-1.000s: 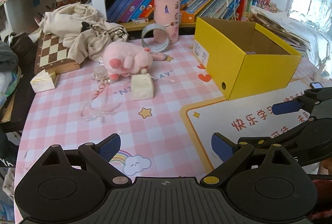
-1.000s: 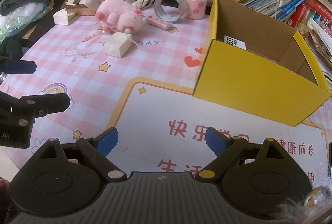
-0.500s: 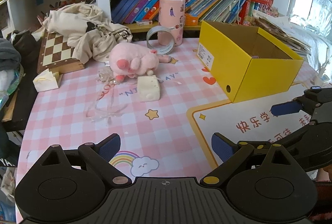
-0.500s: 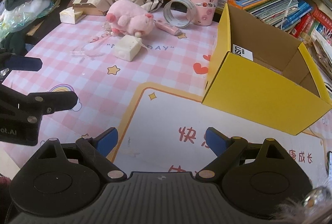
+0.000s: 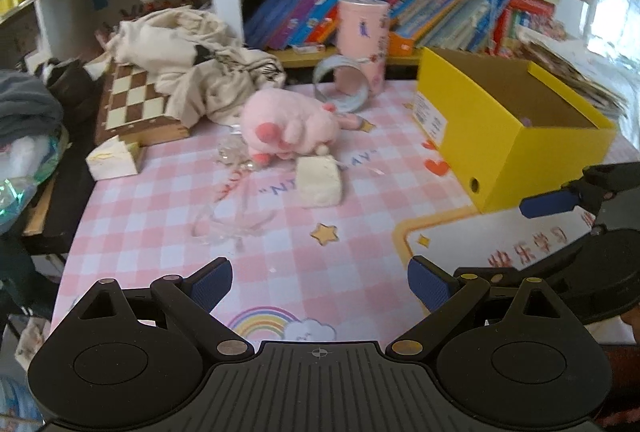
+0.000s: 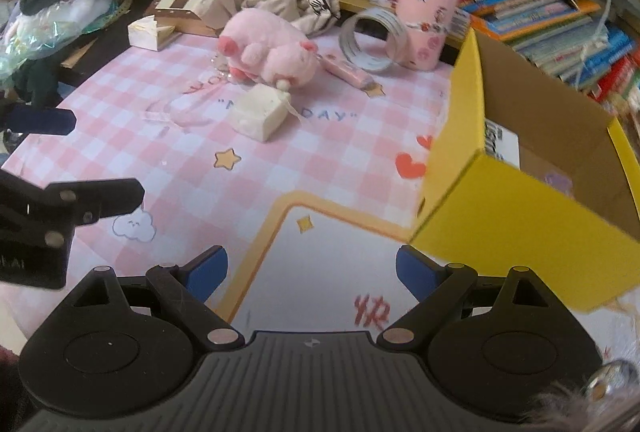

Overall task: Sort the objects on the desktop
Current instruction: 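Move both open grippers toward the pink plush pig and white foam block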

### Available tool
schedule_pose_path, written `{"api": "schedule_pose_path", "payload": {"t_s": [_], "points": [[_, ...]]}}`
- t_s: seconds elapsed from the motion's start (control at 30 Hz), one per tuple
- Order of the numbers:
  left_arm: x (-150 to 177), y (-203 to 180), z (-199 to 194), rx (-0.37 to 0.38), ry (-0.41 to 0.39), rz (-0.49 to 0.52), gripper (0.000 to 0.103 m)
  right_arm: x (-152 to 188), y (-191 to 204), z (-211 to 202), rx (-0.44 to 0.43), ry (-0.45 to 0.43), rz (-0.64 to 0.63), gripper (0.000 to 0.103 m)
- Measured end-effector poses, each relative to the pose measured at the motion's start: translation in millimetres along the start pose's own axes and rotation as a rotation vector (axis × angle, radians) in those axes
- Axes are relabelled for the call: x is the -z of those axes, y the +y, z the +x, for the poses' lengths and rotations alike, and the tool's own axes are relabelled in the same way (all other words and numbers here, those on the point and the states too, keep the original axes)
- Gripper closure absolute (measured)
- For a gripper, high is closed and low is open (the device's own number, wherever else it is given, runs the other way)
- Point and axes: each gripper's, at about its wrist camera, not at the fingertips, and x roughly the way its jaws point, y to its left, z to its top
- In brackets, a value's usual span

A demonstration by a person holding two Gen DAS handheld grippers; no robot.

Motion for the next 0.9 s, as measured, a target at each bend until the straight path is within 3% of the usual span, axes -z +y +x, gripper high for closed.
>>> {"api": "schedule_pose_path", "payload": {"t_s": [0.23,0.6,0.8,0.9], "points": [[-10.3,3.9,13.2,0.008,-0.019,-0.02,0.007,-20.8,-9.7,12.6,0.002,-0.025,0.016,0.011],[-30.7,21.6,39.8,-0.038,-0.041,-0.06,0.007,-58.3,-24.1,31.0,-0.011,-0.087,0.104,0.012],[-38.2,25.6,61.7,-0.027,-0.03,-0.072,0.007,-74.6,-32.0,44.4,-0.001,-0.097,0.132,0.017],[-41.4,24.9,72.5,-0.06,-0.037,-0.07,0.008,-83.7,-36.6,50.8,-0.004,-0.102,0.145,0.017]]}}
